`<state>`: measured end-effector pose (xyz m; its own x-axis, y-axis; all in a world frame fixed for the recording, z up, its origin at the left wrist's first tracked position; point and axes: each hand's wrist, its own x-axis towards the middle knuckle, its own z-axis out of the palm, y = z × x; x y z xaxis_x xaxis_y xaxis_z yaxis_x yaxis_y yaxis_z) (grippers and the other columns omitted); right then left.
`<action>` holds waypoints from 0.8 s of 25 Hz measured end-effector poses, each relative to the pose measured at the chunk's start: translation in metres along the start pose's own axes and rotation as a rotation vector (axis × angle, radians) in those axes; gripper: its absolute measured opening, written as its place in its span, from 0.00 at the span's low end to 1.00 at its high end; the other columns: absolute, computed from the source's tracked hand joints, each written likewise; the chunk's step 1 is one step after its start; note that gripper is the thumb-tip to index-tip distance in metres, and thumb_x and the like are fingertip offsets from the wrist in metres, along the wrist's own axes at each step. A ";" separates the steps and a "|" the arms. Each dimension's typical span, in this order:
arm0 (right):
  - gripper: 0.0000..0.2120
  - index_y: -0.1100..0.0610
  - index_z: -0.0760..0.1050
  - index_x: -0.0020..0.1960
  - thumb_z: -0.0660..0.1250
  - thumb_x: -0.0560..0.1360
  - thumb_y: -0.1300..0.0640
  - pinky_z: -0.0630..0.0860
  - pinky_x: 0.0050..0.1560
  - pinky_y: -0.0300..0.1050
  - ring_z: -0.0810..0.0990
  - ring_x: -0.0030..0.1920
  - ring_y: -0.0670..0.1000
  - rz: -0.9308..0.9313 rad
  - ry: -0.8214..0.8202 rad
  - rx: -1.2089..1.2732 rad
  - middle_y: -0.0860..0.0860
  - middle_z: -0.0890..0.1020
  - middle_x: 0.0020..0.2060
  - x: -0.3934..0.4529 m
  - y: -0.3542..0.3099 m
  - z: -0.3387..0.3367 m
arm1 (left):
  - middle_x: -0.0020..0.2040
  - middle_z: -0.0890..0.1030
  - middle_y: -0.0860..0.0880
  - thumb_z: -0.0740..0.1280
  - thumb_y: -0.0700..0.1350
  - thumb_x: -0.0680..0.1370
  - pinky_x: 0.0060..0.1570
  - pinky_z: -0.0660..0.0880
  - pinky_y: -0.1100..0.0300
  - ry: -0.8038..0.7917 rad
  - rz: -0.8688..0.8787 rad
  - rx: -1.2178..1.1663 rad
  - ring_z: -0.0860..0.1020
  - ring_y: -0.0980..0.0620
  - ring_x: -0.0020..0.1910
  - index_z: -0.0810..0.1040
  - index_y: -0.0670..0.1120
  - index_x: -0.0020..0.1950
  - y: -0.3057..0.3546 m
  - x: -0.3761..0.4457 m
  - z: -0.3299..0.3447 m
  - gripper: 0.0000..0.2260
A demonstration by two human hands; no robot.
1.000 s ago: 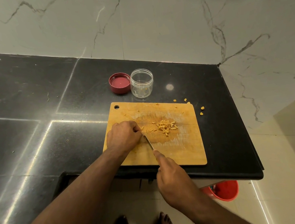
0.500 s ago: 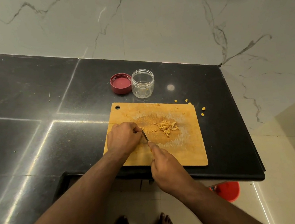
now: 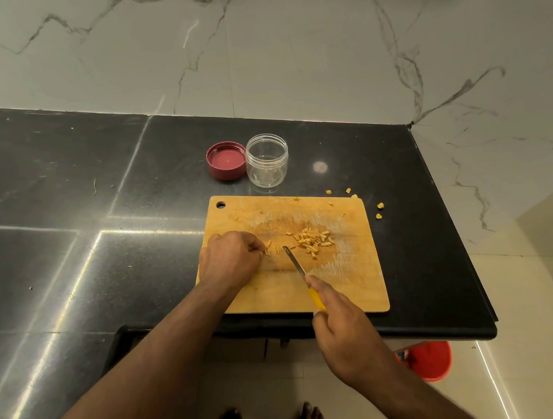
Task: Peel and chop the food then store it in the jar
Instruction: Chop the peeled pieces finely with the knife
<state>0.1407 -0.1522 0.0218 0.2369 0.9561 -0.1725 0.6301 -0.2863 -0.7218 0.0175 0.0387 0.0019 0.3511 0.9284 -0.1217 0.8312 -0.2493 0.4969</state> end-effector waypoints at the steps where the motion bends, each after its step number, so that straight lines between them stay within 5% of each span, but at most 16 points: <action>1: 0.25 0.46 0.56 0.79 0.54 0.83 0.57 0.59 0.57 0.21 0.64 0.61 0.34 -0.002 0.009 -0.006 0.44 0.68 0.71 0.002 0.001 -0.001 | 0.54 0.84 0.57 0.68 0.48 0.79 0.51 0.79 0.53 -0.009 -0.006 -0.017 0.78 0.52 0.55 0.85 0.56 0.53 -0.002 0.002 -0.003 0.08; 8: 0.25 0.46 0.55 0.79 0.54 0.83 0.56 0.65 0.60 0.32 0.70 0.63 0.43 -0.090 -0.077 -0.099 0.47 0.69 0.69 0.020 -0.004 0.017 | 0.58 0.82 0.52 0.65 0.39 0.79 0.37 0.73 0.63 -0.011 -0.084 -0.177 0.76 0.58 0.44 0.84 0.51 0.53 -0.018 0.002 -0.020 0.11; 14: 0.25 0.47 0.55 0.79 0.55 0.83 0.57 0.67 0.55 0.31 0.70 0.53 0.41 0.027 0.075 -0.030 0.46 0.71 0.64 0.009 0.010 0.008 | 0.56 0.82 0.50 0.62 0.40 0.82 0.33 0.69 0.66 -0.033 -0.091 -0.203 0.77 0.58 0.41 0.83 0.50 0.56 -0.031 -0.004 -0.022 0.11; 20: 0.25 0.47 0.55 0.79 0.54 0.83 0.57 0.66 0.67 0.37 0.68 0.69 0.46 -0.067 -0.032 -0.066 0.48 0.68 0.72 0.028 -0.005 0.018 | 0.55 0.82 0.52 0.63 0.40 0.82 0.32 0.68 0.68 -0.036 -0.078 -0.198 0.76 0.59 0.40 0.83 0.50 0.56 -0.031 -0.006 -0.022 0.10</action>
<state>0.1306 -0.1231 0.0082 0.1695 0.9744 -0.1475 0.6912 -0.2242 -0.6870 -0.0196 0.0467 0.0062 0.3069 0.9315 -0.1953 0.7567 -0.1144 0.6436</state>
